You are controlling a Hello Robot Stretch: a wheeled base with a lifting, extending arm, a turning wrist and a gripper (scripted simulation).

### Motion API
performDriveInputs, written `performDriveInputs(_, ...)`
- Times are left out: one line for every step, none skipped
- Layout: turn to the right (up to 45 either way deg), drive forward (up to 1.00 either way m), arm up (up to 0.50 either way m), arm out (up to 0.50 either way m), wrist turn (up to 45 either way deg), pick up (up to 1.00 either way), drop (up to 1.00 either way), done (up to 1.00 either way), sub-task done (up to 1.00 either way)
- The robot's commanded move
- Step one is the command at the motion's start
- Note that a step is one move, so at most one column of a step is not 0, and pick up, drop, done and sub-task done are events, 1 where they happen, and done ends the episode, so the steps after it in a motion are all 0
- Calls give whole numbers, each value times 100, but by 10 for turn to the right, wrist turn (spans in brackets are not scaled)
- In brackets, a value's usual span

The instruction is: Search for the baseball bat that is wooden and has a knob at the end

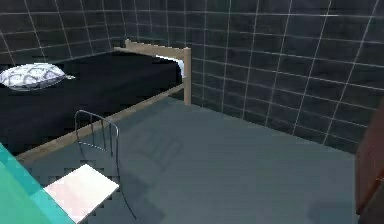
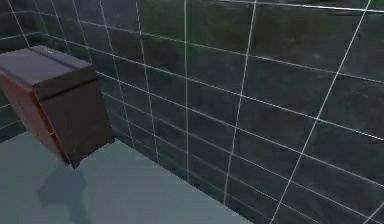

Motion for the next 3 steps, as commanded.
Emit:
performDriveInputs(0, 100, 0, 0, 0, 0, 0, 0, 0)
performDriveInputs(0, 30, 0, 0, 0, 0, 0, 0, 0)
performDriveInputs(-150, 0, 0, 0, 0, 0, 0, 0, 0)
